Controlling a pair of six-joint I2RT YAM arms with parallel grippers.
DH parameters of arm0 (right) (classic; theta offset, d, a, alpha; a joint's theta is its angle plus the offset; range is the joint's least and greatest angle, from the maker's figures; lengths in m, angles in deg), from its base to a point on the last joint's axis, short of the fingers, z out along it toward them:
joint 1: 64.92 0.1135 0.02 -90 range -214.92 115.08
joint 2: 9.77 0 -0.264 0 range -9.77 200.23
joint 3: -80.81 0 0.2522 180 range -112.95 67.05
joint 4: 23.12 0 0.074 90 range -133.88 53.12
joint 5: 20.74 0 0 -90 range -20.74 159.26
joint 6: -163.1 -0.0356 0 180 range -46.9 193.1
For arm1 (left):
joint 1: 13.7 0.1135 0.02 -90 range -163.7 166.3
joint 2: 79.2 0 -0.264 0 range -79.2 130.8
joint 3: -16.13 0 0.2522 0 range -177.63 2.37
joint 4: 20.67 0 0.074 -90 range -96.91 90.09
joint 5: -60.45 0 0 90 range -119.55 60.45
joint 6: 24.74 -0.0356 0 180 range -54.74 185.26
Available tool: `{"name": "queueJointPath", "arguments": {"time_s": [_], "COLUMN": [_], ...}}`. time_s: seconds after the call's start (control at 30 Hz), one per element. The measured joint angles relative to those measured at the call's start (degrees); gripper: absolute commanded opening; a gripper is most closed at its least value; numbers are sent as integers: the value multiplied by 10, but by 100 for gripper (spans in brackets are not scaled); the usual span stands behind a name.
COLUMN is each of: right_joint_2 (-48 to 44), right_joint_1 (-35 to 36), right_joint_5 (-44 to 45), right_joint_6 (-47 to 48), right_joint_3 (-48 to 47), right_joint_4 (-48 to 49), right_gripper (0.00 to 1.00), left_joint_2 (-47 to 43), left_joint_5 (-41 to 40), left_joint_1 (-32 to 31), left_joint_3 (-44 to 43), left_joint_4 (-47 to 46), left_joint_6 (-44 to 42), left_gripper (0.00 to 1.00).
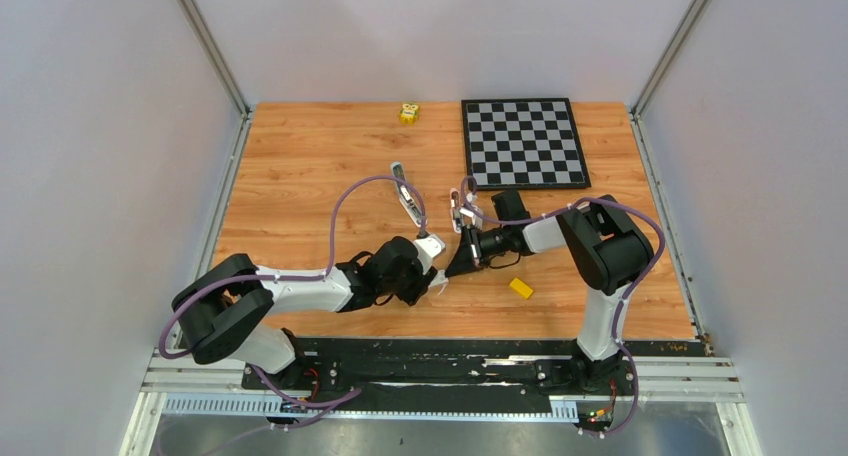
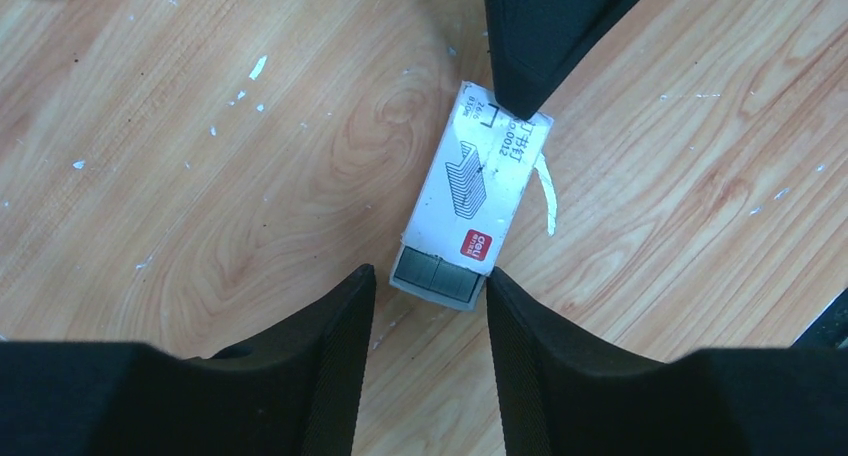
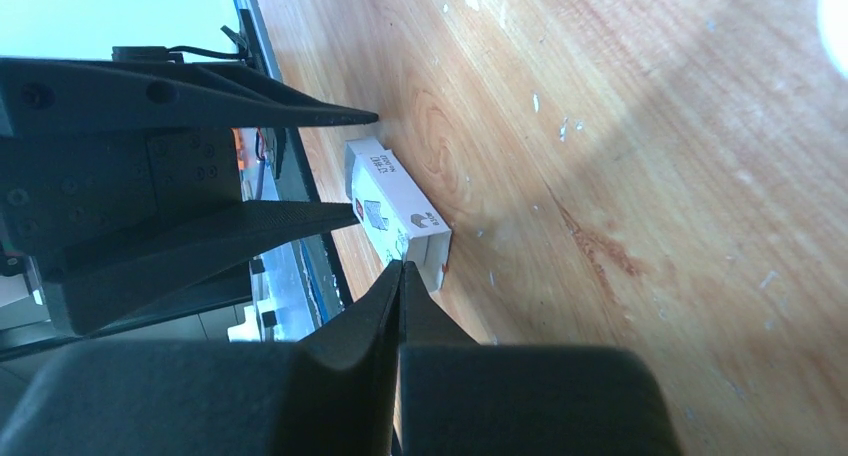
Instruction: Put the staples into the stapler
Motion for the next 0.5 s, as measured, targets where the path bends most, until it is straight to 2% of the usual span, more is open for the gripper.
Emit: {"name": "queueJointPath", "arguments": {"time_s": [0.13,0.5], "right_joint_2": [0,0], "right_joint_1": [-5,-12], "right_joint_5": [0,0], "right_joint_6": [0,0], "right_joint_3": [-4,-6], "right_joint_4": [-2,-10], "right_gripper": [0,0], "left_joint_2": [0,0], "left_joint_5": [9,21], "left_joint_1": [0,0], "left_joint_3": [0,0], "left_joint_4": [0,-1], "left_joint_6": [-2,3], "left_gripper": [35,28]}}
